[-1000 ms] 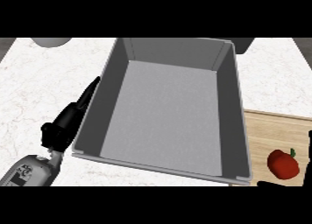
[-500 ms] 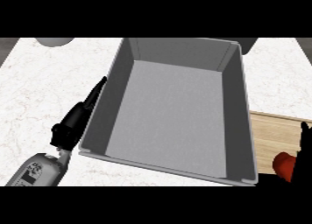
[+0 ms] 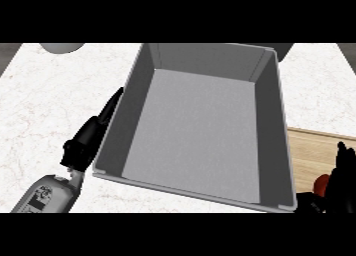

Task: Pick the bell pepper from the tray and place it in the cardboard box

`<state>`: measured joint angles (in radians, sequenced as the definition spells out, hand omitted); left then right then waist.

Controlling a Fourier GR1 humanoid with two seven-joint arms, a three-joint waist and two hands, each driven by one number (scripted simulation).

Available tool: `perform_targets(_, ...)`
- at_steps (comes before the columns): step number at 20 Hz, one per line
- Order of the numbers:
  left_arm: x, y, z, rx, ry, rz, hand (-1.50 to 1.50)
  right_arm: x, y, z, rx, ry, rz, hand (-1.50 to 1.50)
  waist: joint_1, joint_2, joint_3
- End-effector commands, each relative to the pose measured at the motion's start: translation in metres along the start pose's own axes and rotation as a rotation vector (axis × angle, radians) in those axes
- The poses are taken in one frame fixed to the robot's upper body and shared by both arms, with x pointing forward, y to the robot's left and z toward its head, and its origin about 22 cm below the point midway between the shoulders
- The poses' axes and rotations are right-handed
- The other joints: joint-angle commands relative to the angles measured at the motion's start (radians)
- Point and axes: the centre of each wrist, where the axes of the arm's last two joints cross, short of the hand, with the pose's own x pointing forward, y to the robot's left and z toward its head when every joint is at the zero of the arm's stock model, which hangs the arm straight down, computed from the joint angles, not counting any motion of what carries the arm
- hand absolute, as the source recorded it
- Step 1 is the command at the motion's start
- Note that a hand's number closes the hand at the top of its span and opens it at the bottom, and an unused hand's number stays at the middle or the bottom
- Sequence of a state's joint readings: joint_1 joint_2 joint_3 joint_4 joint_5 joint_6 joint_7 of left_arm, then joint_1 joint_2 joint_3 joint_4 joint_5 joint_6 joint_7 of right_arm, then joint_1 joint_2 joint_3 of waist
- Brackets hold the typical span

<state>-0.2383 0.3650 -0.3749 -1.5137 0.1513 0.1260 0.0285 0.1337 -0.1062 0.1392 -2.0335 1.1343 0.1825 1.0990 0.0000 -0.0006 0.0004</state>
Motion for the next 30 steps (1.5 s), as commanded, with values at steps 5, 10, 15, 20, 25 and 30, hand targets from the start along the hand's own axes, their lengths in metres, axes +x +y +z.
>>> perform_targets(5,0.008,0.003,-0.002,-0.009,0.006,-0.003,0.00,0.013,0.004,-0.007,0.003,0.093,0.031,-1.50,0.001,0.000,0.000)
perform_targets(10,-0.002,0.010,-0.006,-0.012,0.014,0.014,0.00,0.012,0.006,-0.021,0.043,0.105,0.058,-1.50,0.000,0.001,-0.001)
perform_targets(15,0.001,0.004,0.007,-0.023,0.027,-0.013,0.00,-0.005,0.011,-0.023,0.088,0.124,0.051,-1.50,0.000,0.000,0.000)
perform_targets(20,-0.001,-0.004,0.002,-0.014,0.011,0.004,0.00,0.009,0.021,-0.037,0.107,0.150,0.065,-1.50,0.001,0.001,0.000)
perform_targets(25,-0.003,-0.004,0.006,-0.023,0.010,0.010,0.00,-0.013,0.043,-0.056,0.120,0.155,0.072,-1.50,0.002,0.001,0.000)
perform_targets(30,0.010,-0.001,-0.012,-0.034,0.015,0.017,0.00,-0.022,0.052,-0.051,0.110,0.183,0.138,-1.50,-0.002,0.001,0.000)
